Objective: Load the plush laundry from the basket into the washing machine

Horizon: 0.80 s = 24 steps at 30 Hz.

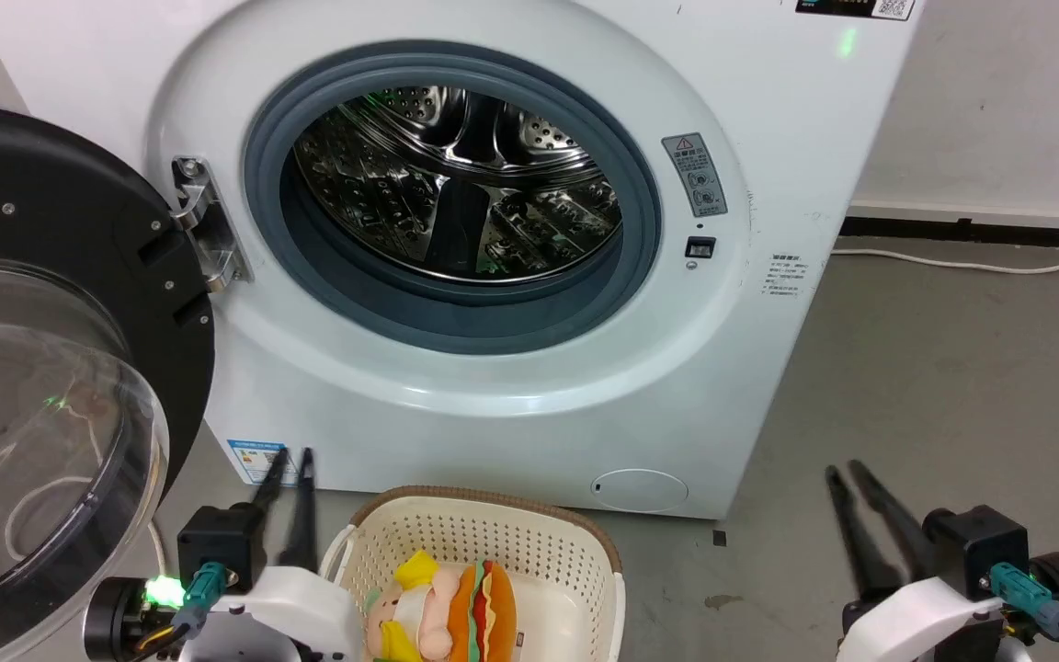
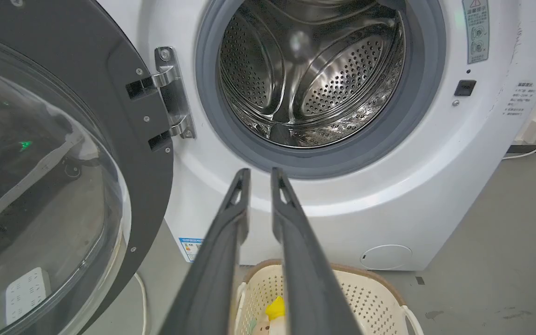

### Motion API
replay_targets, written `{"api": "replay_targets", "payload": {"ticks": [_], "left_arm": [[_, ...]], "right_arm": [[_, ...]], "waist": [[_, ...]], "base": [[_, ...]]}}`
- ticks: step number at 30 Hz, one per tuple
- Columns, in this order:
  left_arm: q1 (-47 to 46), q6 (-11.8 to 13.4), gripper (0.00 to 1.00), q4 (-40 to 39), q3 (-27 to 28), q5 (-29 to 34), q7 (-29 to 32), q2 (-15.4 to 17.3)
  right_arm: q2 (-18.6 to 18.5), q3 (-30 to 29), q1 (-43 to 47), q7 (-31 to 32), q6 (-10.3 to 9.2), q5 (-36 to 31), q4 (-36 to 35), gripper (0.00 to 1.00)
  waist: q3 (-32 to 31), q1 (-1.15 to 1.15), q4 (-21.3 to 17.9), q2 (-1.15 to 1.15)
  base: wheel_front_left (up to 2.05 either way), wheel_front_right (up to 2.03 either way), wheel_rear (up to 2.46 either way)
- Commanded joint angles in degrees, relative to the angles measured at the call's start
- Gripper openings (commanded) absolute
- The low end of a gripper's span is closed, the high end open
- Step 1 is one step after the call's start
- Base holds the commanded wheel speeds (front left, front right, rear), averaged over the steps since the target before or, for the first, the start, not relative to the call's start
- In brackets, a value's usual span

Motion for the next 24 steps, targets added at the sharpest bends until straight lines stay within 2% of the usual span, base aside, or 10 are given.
{"api": "replay_targets", "payload": {"ticks": [1,12,24], "left_arm": [[0.0,0.01,1.0,0.0,-0.01,0.0,0.0,0.0],[-0.13,0.29,1.0,1.17,-1.86,-0.74,-1.2,0.0],[-2.11,0.0,1.0,6.19,-4.3,-2.09,-2.48,0.01]], "right_arm": [[0.0,0.01,0.01,0.0,-0.03,0.0,0.0,1.0],[-0.01,-0.73,0.68,-1.19,0.0,0.88,-0.52,1.0],[-0.03,-0.92,0.49,-2.62,0.03,2.04,-1.36,1.0]], "waist": [[0.0,0.0,0.0,0.0],[0.66,0.0,-0.62,0.0],[3.47,0.0,-2.77,0.0]], "base": [[0.0,0.0,0.0],[0.0,0.0,0.0],[0.0,0.0,0.0]]}}
